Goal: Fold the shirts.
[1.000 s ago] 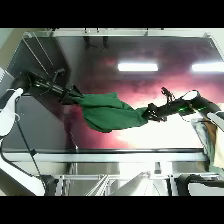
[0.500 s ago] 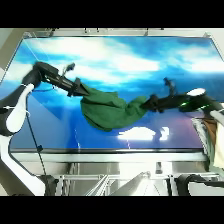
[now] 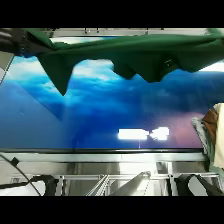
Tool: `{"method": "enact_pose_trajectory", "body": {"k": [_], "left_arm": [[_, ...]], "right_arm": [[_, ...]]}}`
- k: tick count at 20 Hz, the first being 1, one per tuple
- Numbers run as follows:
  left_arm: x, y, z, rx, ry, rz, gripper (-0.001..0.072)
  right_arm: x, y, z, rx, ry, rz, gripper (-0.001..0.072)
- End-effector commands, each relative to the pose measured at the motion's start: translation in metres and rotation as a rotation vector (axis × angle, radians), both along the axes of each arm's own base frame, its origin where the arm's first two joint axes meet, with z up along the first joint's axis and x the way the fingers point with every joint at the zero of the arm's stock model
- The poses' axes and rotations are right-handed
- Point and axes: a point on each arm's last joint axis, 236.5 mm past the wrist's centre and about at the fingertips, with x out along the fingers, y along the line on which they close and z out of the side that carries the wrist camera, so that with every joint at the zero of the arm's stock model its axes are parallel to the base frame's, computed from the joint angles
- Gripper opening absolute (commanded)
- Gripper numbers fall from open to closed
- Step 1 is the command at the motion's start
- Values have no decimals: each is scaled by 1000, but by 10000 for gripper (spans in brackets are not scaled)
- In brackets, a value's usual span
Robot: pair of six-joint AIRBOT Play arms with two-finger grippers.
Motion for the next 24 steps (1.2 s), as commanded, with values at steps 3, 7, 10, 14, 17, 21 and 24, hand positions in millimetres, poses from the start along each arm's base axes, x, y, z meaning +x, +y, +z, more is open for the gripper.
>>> {"method": "enact_pose_trajectory", "body": {"k": [3, 7, 10, 14, 17, 21, 24], "left_arm": [[-51, -18, 55, 102, -178, -9, 17], [-25, -8, 0, 237, -115, 74, 24], [-3, 5, -93, 285, 51, 84, 24], [10, 41, -219, 259, 350, 160, 24], [0, 65, -288, 216, 549, 205, 135], [12, 94, -300, 74, 652, 274, 706], [12, 118, -290, 44, 670, 307, 706]], "right_arm": [[-16, 5, 32, -87, -102, -27, 23], [44, 34, -40, -26, 45, 111, 23], [106, 54, -119, 5, 163, 110, 23], [149, 74, -236, 29, 361, 121, 23], [152, 81, -291, 64, 472, 168, 241], [139, 59, -280, 85, 489, 220, 391], [114, 18, -285, 107, 596, 184, 390]]}}
